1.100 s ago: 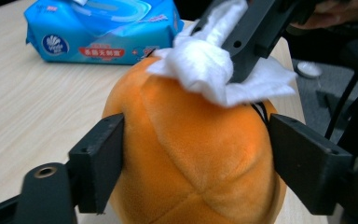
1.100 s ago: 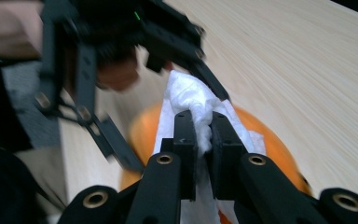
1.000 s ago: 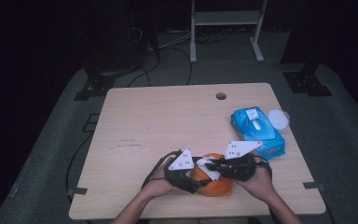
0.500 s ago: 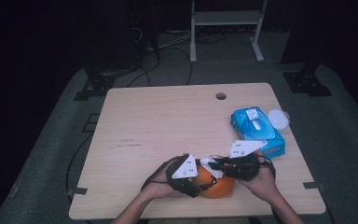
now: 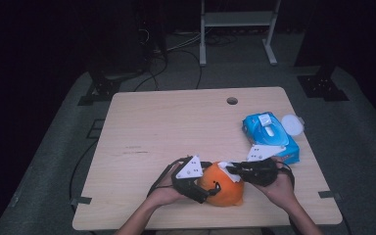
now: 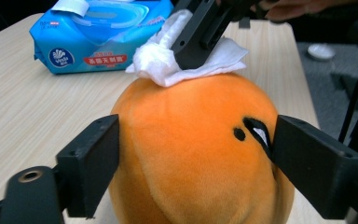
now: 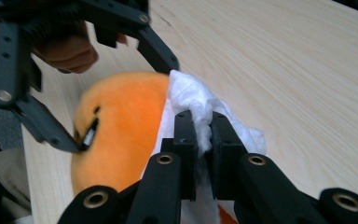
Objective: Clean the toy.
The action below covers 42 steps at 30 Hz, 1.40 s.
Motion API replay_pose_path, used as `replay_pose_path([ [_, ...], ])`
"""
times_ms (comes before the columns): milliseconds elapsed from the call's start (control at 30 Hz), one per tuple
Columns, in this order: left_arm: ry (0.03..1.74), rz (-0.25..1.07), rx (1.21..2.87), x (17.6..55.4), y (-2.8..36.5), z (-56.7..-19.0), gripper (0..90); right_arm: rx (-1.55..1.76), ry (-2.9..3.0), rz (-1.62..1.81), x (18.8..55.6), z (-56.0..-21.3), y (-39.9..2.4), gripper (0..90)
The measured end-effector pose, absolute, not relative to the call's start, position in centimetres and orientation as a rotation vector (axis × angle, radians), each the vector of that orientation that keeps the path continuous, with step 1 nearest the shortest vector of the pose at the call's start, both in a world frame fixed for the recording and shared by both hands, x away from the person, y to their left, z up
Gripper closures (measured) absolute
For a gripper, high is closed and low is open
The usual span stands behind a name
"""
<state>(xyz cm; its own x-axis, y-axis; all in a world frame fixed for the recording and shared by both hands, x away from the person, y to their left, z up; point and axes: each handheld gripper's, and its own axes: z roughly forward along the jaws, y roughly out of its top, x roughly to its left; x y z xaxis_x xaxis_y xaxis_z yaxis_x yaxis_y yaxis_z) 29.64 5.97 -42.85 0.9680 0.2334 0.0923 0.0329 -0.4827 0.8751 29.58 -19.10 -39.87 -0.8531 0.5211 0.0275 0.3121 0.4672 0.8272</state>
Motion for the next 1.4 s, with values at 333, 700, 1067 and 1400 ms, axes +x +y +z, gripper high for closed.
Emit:
replay_pose_path([
  [333, 0.23, 0.176, 2.075, 30.8, 8.0, -44.0, 26.2, 0.769, 2.49, 1.333, 29.7, -40.4, -20.0, 82.2],
  [700, 0.106, 0.236, 2.13, 29.6, 7.1, -43.2, 28.0, 0.637, 2.498, 1.323, 28.9, -39.2, -16.8, 82.2],
  [1067, 0.136, 0.259, 2.129, 29.8, 6.4, -42.4, 19.0, 0.738, 2.472, 1.329, 29.7, -40.2, -18.4, 82.2],
  [1400, 0.203, 0.196, 2.098, 30.9, 7.7, -43.6, 28.8, 0.791, 2.477, 1.3, 30.3, -40.7, -20.1, 82.2],
])
